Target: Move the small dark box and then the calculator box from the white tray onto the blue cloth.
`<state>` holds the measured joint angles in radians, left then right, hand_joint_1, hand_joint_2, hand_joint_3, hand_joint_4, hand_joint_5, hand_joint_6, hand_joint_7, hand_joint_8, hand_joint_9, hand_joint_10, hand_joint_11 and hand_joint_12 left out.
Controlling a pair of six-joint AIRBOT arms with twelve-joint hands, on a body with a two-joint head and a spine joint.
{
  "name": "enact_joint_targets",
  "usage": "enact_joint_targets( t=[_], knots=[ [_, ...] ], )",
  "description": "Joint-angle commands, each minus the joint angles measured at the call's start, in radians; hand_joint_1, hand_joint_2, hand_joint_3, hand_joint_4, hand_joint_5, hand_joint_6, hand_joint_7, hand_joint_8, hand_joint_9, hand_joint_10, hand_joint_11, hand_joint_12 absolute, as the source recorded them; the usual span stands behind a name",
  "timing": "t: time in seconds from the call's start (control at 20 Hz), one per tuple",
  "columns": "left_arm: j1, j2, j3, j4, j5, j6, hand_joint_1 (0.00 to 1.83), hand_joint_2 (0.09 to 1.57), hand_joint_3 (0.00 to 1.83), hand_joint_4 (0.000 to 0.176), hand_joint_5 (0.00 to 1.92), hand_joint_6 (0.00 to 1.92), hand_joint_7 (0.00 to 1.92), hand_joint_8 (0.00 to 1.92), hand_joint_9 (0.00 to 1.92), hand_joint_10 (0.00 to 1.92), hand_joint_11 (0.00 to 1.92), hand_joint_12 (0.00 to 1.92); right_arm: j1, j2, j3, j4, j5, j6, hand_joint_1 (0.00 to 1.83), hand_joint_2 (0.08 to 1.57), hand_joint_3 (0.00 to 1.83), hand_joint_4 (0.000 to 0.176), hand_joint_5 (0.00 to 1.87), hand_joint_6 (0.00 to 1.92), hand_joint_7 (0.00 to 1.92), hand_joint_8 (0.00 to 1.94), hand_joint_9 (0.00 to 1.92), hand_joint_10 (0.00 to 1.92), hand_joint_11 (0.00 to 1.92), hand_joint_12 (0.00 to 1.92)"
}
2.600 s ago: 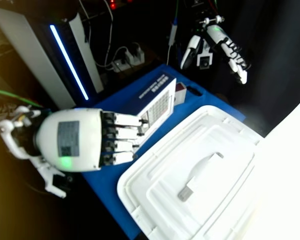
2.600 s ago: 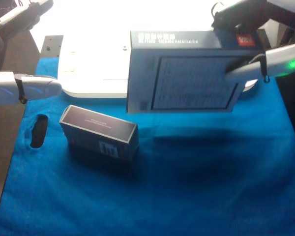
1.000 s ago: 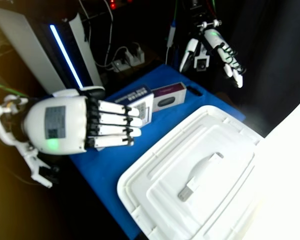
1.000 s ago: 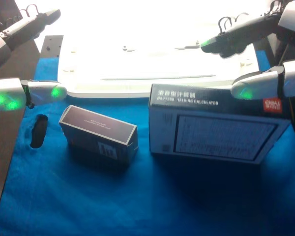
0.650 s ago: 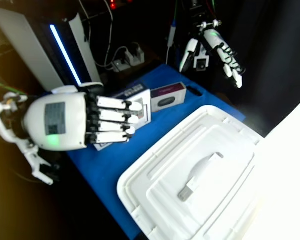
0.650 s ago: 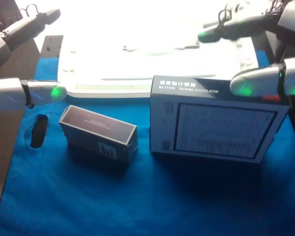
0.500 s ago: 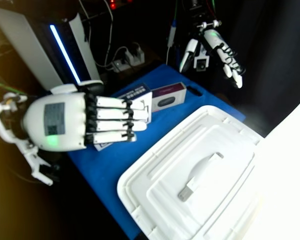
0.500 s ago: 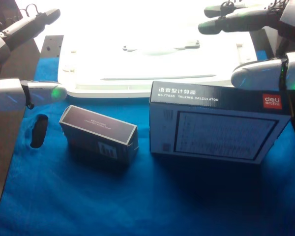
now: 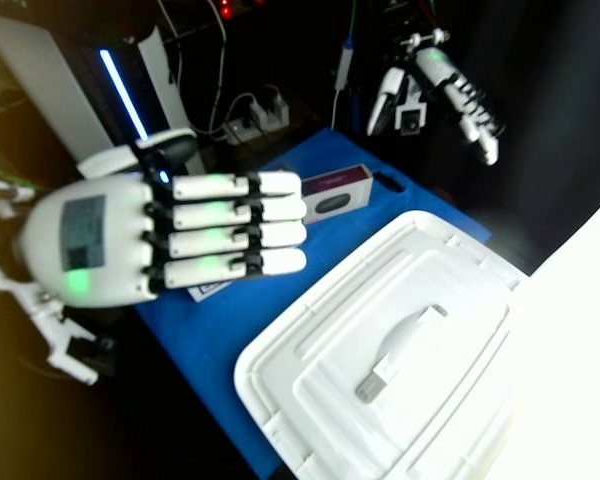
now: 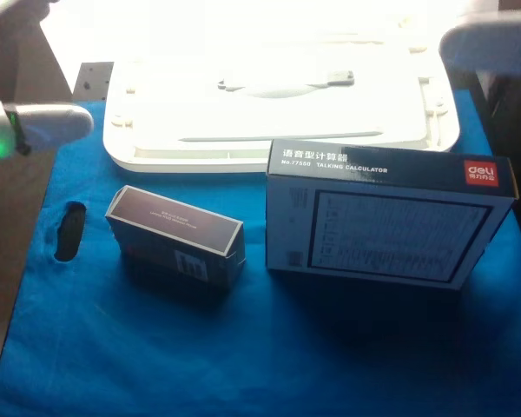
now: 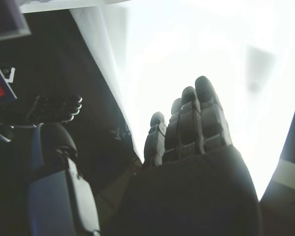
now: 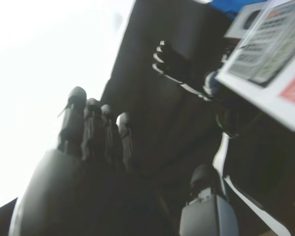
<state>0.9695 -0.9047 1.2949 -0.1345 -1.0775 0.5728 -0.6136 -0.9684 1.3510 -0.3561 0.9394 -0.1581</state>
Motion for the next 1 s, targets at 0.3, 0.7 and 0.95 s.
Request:
enact_joint_targets(
  t=[0.3,0.7,0.95],
  knots=[
    [-0.082,0.049,-0.021,-0.005,-0.187,0.001,0.46,1.00,0.01,0.160,0.03,0.01,0.02,0.00,0.07,0.00,0.00,0.25,0.047,-0.001,0.022,0.064,0.103,-0.010,0.19,0.98,0.00,0.058,0.04,0.00,0.30,0.01,0.34,0.01,0.00,1.12],
    [-0.085,0.129,-0.120,0.010,-0.326,0.076,0.61,1.06,0.00,0.088,0.12,0.01,0.18,0.01,0.21,0.01,0.05,0.49,0.063,0.006,0.021,0.135,0.226,-0.014,0.79,1.08,0.00,0.082,0.12,0.00,0.23,0.00,0.23,0.00,0.00,0.67],
    [-0.058,0.176,-0.203,0.041,-0.444,0.154,0.75,1.19,0.00,0.036,0.26,0.00,0.27,0.00,0.27,0.00,0.05,0.47,0.028,0.067,-0.036,0.174,0.321,-0.045,0.85,1.03,0.00,0.083,0.19,0.01,0.33,0.01,0.30,0.01,0.00,0.68]
  ],
)
